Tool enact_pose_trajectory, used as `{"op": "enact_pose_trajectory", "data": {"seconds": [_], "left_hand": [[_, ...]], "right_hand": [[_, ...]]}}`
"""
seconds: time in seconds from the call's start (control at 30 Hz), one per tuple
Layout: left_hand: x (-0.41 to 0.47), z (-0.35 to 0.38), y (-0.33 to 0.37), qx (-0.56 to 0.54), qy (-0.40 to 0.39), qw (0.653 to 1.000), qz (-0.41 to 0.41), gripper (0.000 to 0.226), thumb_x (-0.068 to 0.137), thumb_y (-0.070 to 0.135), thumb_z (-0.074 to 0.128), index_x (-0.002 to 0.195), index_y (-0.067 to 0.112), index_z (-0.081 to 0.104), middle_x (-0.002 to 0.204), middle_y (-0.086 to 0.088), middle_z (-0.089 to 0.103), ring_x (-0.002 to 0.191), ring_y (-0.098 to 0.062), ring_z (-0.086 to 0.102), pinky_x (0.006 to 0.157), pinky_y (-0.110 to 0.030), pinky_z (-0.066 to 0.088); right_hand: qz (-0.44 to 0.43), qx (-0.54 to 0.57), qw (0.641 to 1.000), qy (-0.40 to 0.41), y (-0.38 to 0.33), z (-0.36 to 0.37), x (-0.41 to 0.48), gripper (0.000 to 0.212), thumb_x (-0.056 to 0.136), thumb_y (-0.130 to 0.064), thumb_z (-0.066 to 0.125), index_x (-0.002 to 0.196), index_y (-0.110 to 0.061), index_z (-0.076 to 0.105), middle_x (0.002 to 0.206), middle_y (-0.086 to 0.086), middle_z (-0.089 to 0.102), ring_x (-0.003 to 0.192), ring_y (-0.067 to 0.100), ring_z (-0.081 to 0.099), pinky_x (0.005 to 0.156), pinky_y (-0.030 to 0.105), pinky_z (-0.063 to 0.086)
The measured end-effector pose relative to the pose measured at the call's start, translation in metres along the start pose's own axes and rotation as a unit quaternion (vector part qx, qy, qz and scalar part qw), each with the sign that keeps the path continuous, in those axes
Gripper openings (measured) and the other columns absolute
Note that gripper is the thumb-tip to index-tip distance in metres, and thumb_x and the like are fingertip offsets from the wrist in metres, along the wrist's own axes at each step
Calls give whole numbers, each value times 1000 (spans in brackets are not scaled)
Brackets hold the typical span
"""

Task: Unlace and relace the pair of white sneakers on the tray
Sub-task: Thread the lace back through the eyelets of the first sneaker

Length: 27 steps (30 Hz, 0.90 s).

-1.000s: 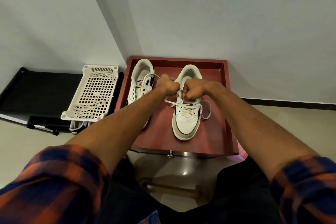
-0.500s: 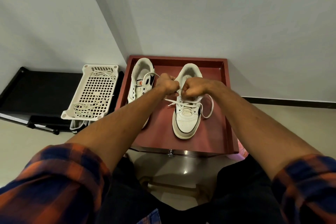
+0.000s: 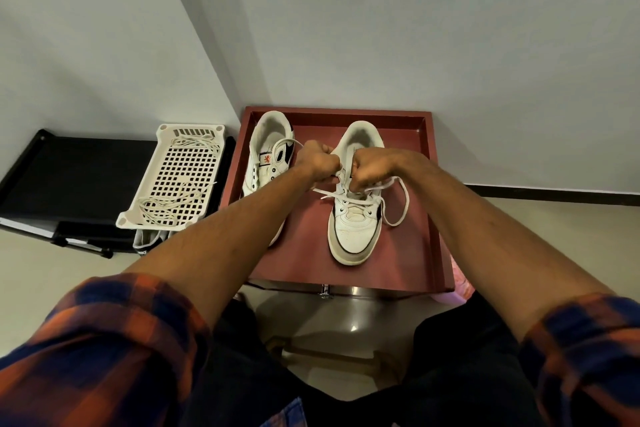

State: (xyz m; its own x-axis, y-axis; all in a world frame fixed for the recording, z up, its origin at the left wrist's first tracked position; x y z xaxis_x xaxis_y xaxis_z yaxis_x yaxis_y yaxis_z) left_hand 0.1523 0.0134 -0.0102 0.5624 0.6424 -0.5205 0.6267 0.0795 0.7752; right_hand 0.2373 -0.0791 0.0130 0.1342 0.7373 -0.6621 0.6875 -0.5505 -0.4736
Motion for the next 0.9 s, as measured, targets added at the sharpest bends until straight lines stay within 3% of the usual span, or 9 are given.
{"op": "enact_pose_trajectory", "data": {"seconds": [0.17, 0.27, 0.37, 0.47, 0.53, 0.6, 0.73, 0.8, 0.9], "left_hand": [[-1, 2, 2, 6, -3, 1000, 2, 20, 84, -5, 64, 101, 3, 72, 83, -14, 73, 67, -25, 73, 64, -38, 62], [-3, 4, 7, 38, 10, 999, 15, 20, 83, -5, 61, 92, 8, 73, 70, -8, 69, 51, -19, 67, 53, -31, 57], [-8, 0, 12, 72, 26, 997, 33, 23, 79, -3, 60, 84, 16, 73, 64, -1, 67, 43, -12, 62, 46, -24, 50], [-11, 0, 13, 85, 29, 995, 38, 23, 79, -1, 61, 75, 20, 67, 63, 1, 65, 40, -8, 59, 41, -21, 46], [-11, 0, 12, 72, 27, 996, 39, 23, 79, -3, 59, 81, 17, 69, 65, -1, 66, 46, -14, 62, 45, -24, 49], [-10, 1, 12, 69, 28, 997, 37, 25, 79, -4, 58, 79, 19, 68, 65, -1, 66, 46, -15, 62, 43, -23, 49], [-8, 1, 8, 38, 23, 999, 24, 23, 82, -6, 57, 89, 11, 71, 69, -6, 68, 45, -16, 62, 45, -25, 50], [-7, 1, 4, 18, 25, 999, 15, 24, 80, -5, 59, 90, 12, 72, 78, -11, 72, 52, -21, 67, 51, -31, 56], [-6, -1, 1, -6, 46, 999, 7, 25, 77, -4, 61, 88, 15, 72, 85, -15, 74, 61, -26, 72, 59, -41, 62]], "right_hand": [[18, 32, 998, -46, 5, -3, -9, 10, 76, -6, 67, 68, -8, 73, 67, 5, 68, 63, 14, 61, 61, 26, 46], [22, 33, 997, -61, 5, -1, -9, 17, 82, -6, 64, 67, -7, 72, 60, 2, 68, 53, 9, 60, 57, 24, 45], [13, 36, 999, -30, -3, -2, -6, 28, 90, -19, 63, 63, -14, 69, 54, -5, 65, 49, 5, 57, 56, 21, 44], [8, 24, 1000, -4, -5, 0, -1, 15, 90, -26, 70, 79, -17, 73, 59, -9, 69, 60, 7, 64, 63, 23, 51], [1, -39, 999, 1, -4, 5, 3, 14, 85, -26, 76, 88, -13, 76, 73, -6, 72, 74, 13, 67, 76, 33, 56], [-18, -66, 998, 14, -3, 8, 3, 10, 85, -22, 77, 87, -11, 76, 79, -3, 71, 77, 14, 65, 84, 37, 56], [-30, 6, 997, 70, 4, 2, 0, 8, 81, -9, 73, 75, -6, 77, 72, 4, 73, 66, 14, 63, 68, 29, 51], [-35, 66, 993, 96, 7, -4, -3, 17, 78, -2, 65, 61, -1, 70, 60, 10, 67, 56, 14, 60, 56, 24, 45], [-26, 143, 983, 115, 16, -20, -11, 29, 78, 6, 55, 52, -7, 54, 48, 5, 49, 42, 11, 46, 46, 20, 38]]}}
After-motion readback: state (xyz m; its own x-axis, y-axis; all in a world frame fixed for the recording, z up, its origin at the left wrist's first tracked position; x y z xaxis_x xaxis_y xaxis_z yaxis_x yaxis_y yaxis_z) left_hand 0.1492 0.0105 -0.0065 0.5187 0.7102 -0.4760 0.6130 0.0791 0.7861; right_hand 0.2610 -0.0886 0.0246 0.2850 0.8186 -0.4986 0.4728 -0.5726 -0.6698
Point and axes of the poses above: each hand's wrist, its own x-axis towards the middle knuckle, its own z-axis out of the palm, y = z × x, the point moved 7 cm from there along x, towards the middle knuckle
